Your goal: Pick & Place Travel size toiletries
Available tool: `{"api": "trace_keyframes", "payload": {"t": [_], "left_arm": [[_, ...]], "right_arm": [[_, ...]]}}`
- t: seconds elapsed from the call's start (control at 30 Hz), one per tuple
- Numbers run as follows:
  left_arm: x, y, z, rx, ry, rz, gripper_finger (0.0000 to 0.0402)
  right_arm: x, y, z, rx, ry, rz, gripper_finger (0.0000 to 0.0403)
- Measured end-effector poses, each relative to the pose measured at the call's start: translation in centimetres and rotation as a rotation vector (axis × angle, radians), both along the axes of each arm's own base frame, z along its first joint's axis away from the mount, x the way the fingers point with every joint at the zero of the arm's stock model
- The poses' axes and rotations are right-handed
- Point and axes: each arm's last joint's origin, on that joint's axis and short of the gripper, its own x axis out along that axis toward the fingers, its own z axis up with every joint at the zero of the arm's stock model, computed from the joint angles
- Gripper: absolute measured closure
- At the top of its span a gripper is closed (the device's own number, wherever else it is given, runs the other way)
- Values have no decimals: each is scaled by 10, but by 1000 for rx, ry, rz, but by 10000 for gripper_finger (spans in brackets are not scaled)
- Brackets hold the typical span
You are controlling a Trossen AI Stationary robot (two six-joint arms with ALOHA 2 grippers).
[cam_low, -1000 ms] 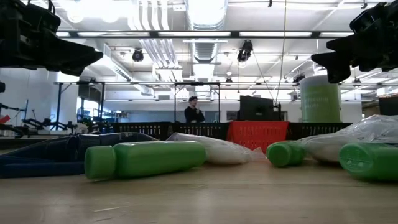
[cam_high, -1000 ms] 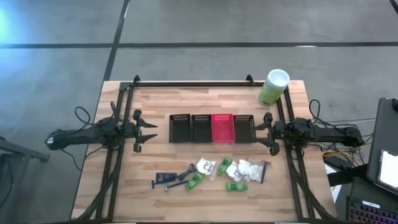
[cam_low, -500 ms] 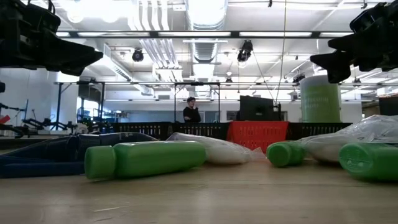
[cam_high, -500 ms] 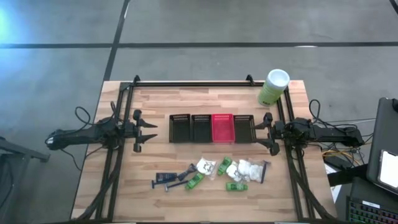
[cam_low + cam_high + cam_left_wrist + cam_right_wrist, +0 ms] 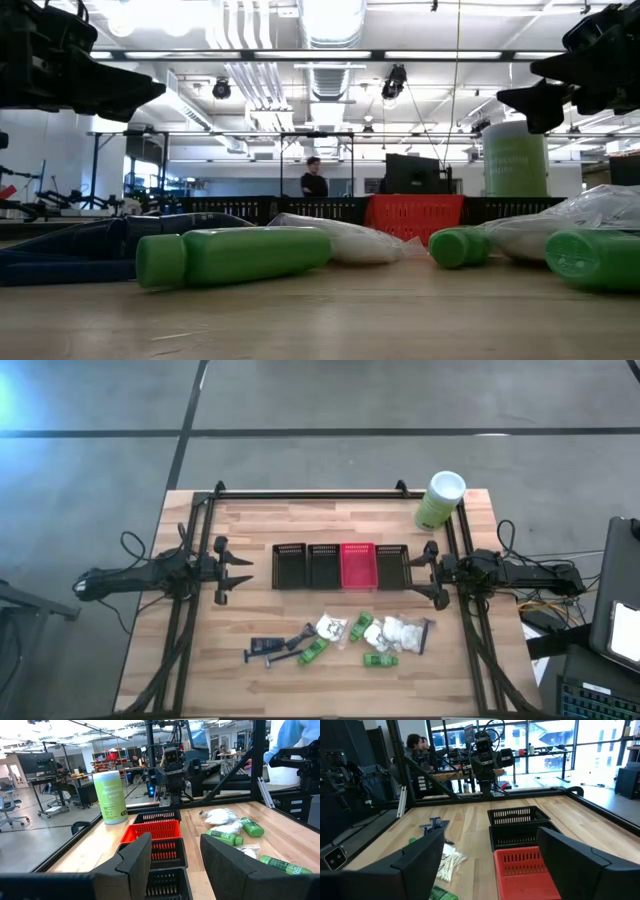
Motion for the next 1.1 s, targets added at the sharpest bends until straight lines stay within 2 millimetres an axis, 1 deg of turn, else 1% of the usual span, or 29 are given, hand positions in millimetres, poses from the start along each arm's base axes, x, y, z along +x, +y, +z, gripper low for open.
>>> {"api": "trace_keyframes", "payload": {"t": [0.37, 0.57, 0.73, 1.1], "left_arm": [[0, 0, 0, 0, 0, 0, 225], [0, 0, 0, 0, 0, 0, 225], [0, 0, 0, 0, 0, 0, 225], [0, 0, 0, 0, -1, 0, 225]], "right_arm": [[0, 0, 0, -1, 0, 0, 50], [0, 0, 0, -1, 0, 0, 42], [0, 0, 0, -1, 0, 0, 50], [0, 0, 0, -1, 0, 0, 83]]}}
